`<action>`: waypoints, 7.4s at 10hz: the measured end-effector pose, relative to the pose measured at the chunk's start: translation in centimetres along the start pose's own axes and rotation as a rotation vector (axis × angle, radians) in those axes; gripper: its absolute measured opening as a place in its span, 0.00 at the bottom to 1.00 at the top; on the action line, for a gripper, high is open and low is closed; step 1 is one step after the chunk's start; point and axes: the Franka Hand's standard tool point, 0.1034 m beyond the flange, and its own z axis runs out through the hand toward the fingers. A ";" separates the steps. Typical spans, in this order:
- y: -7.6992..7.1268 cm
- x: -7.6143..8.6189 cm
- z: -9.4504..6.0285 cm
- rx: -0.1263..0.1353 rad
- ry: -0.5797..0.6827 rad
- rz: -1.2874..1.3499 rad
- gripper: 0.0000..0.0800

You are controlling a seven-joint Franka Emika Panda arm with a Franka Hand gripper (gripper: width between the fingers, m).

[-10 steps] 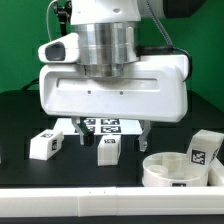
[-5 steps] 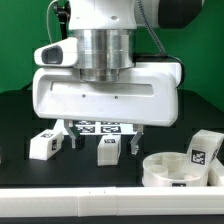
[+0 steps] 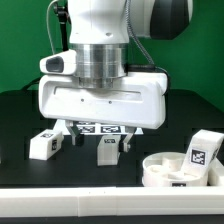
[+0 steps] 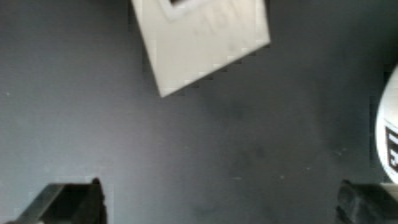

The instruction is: Assemble stool

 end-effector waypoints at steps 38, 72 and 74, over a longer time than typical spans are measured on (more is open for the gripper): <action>0.1 0.2 -3.6 -0.038 -0.882 -0.076 0.41; -7.1 3.5 -6.0 0.223 0.585 -0.001 0.41; -7.6 2.4 -5.5 0.259 0.546 0.021 0.41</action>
Offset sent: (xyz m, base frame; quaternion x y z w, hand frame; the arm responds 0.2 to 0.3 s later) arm 0.0000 0.0000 0.0000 0.0000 -0.1938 0.0000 0.9810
